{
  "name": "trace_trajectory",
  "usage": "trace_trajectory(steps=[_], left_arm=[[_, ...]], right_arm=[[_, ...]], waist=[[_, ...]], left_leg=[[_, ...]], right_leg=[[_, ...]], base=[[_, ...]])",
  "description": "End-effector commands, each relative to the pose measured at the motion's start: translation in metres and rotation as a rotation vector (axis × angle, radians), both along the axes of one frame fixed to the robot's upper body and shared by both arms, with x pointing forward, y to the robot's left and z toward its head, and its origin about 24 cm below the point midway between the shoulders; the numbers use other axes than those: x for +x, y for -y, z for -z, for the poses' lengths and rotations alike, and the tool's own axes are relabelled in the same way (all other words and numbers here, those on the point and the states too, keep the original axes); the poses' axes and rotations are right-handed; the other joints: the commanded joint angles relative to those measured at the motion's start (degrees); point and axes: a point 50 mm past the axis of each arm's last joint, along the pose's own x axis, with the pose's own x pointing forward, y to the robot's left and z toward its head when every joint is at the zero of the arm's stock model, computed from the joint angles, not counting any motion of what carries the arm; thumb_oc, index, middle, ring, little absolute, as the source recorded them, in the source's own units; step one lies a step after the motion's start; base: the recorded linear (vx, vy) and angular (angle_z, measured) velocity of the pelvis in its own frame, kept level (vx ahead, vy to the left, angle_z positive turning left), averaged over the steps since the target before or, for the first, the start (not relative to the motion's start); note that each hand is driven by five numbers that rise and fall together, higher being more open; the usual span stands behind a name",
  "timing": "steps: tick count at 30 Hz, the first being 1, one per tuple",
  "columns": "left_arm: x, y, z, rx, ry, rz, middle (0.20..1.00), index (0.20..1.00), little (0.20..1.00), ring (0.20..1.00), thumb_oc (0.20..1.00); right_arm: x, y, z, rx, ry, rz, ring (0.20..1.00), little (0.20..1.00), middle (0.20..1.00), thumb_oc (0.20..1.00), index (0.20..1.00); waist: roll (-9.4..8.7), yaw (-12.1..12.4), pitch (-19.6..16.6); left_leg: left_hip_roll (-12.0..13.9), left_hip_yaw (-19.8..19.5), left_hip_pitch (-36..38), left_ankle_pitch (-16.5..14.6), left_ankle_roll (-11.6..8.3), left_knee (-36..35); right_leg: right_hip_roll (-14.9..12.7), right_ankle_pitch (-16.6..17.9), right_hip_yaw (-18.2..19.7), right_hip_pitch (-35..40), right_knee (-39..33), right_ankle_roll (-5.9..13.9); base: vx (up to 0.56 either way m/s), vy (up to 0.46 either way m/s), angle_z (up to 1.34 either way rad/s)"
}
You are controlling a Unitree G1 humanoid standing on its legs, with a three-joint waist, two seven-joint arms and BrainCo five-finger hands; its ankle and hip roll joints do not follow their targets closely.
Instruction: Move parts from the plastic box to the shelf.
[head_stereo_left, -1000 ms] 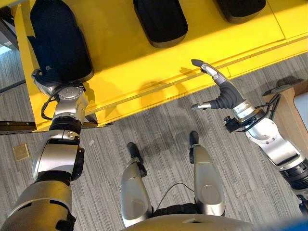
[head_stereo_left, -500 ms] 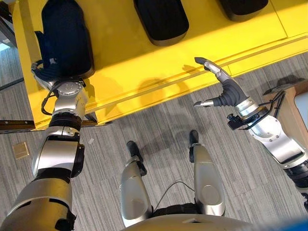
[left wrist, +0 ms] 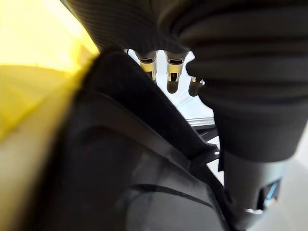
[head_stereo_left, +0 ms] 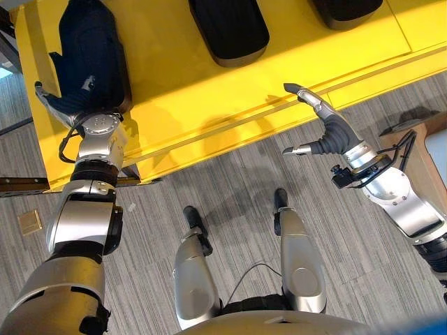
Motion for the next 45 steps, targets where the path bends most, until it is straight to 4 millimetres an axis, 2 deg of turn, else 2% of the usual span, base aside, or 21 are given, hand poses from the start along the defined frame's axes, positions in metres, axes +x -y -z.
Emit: trace_trajectory(steps=[1,9,11,16,31,32,45], left_arm=[[-0.014,-0.028,-0.040,0.006,0.158,-0.083,1.000,1.000,1.000,1.000,1.000],[-0.012,-0.017,-0.009,-0.084,0.152,-0.020,1.000,1.000,1.000,1.000,1.000],[-0.011,-0.010,0.007,-0.126,0.148,0.011,1.000,1.000,1.000,1.000,1.000],[-0.010,0.003,0.022,-0.150,0.134,0.059,1.000,1.000,1.000,1.000,1.000],[-0.005,0.023,0.033,-0.159,0.141,0.149,1.000,1.000,1.000,1.000,1.000],[-0.004,0.031,0.035,-0.152,0.132,0.164,1.000,1.000,1.000,1.000,1.000],[-0.002,0.044,0.047,-0.131,0.100,0.248,1.000,1.000,1.000,1.000,1.000]], right_arm=[[-0.011,-0.009,-0.020,0.063,0.120,-0.064,1.000,1.000,1.000,1.000,1.000],[-0.012,-0.009,-0.017,0.077,0.115,-0.058,1.000,1.000,1.000,1.000,1.000],[-0.013,-0.009,-0.015,0.082,0.114,-0.054,1.000,1.000,1.000,1.000,1.000],[-0.012,-0.008,-0.015,0.088,0.109,-0.045,1.000,1.000,1.000,1.000,1.000],[-0.010,-0.009,-0.011,0.087,0.099,-0.034,1.000,1.000,1.000,1.000,1.000],[-0.010,-0.009,-0.009,0.092,0.097,-0.032,1.000,1.000,1.000,1.000,1.000],[-0.010,-0.008,-0.004,0.092,0.089,-0.033,1.000,1.000,1.000,1.000,1.000]], waist=[[-2.92,-0.56,-1.19],[-2.95,0.09,-1.59],[-2.99,0.49,-1.66],[-3.14,0.94,-1.70],[-2.96,1.30,-1.92],[-3.04,1.34,-1.94],[-3.14,1.53,-2.00]], left_leg=[[-1.22,-1.15,-1.53,-3.75,2.07,2.48],[-1.39,-1.61,-0.87,-3.70,2.16,1.94],[-1.44,-1.83,-0.79,-3.60,2.23,1.81],[-1.48,-2.22,-0.72,-3.51,2.28,1.72],[-1.48,-2.22,-0.30,-3.30,2.28,1.47],[-1.46,-2.18,-0.16,-3.29,2.29,1.45],[-1.43,-2.04,0.00,-3.32,2.41,1.49]], right_leg=[[1.07,-7.70,-0.34,3.17,4.93,-1.79],[1.30,-7.86,-0.65,4.07,4.44,-1.87],[1.39,-7.85,-0.81,4.33,4.26,-1.93],[1.68,-8.03,-0.99,4.68,4.26,-2.14],[1.84,-8.01,-1.43,5.41,3.94,-2.21],[1.86,-7.95,-1.50,5.62,3.83,-2.19],[2.01,-7.92,-1.80,6.03,3.66,-2.31]], base=[[0.00,0.000,0.00],[0.01,-0.018,0.02],[0.01,-0.038,0.01],[0.00,-0.016,0.00],[0.00,0.000,0.00],[0.00,0.000,0.00],[0.00,-0.003,0.01]])
